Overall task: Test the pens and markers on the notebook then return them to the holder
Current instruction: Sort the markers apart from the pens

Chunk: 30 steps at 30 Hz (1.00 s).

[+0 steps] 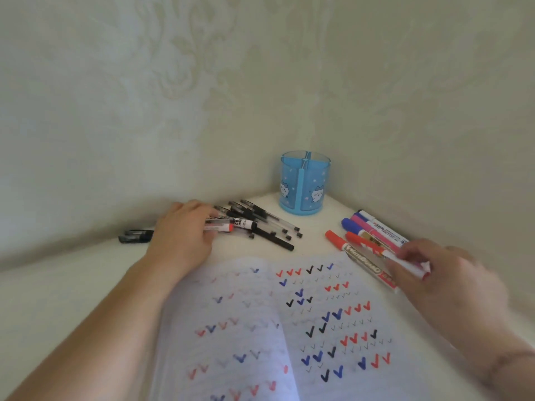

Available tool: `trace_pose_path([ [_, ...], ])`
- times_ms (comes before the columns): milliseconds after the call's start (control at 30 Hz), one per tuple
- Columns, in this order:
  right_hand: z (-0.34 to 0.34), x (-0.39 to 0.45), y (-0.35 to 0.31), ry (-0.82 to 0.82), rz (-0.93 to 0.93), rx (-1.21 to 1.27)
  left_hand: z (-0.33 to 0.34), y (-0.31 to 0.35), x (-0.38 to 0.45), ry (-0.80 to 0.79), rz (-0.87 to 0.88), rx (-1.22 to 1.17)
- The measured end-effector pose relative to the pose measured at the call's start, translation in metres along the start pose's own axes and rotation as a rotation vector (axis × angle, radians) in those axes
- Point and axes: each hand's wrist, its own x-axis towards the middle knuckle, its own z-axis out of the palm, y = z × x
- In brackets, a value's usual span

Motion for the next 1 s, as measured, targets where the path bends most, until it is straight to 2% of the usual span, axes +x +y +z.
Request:
trace_pose_path([
  [167,0.016,0.001,0.004,0.023,-0.116,-0.108,0.009,-0.011,0.005,0.017,-0.021,-0.013],
  [333,0.016,-0.002,0.009,0.084,-0.145,-0.051,0.013,-0.009,0.006,0.109,-0.012,-0.028],
  [433,0.008,-0.005,0.005,0.178,-0.205,0.037,0.009,-0.006,0.008,0.184,0.057,-0.048],
  [500,0.000,-0.008,0.002,0.209,-0.243,0.108,-0.003,0.005,0.006,0.283,0.170,-0.079],
  [567,-0.011,-0.013,-0.005,0.132,-0.294,0.220,-0.019,0.026,-0.004,0.319,0.383,-0.168],
  [633,-0.022,-0.021,-0.020,-0.028,-0.375,0.338,-0.033,0.051,-0.021,0.239,0.643,-0.276],
  [700,-0.024,-0.028,-0.036,-0.147,-0.453,0.450,-0.035,0.072,-0.038,0.150,0.844,-0.267],
  [767,-0.021,-0.032,-0.049,-0.170,-0.533,0.543,-0.032,0.084,-0.051,0.079,0.921,-0.275],
  [833,-0.016,-0.035,-0.053,-0.108,-0.622,0.569,-0.030,0.087,-0.056,0.020,0.908,-0.360],
  [900,-0.011,-0.036,-0.051,-0.042,-0.565,0.648,-0.028,0.082,-0.052,-0.001,0.855,-0.369],
  [1000,-0.009,-0.035,-0.047,-0.025,-0.270,0.977,-0.026,0.079,-0.048,-0.011,0.748,-0.344],
])
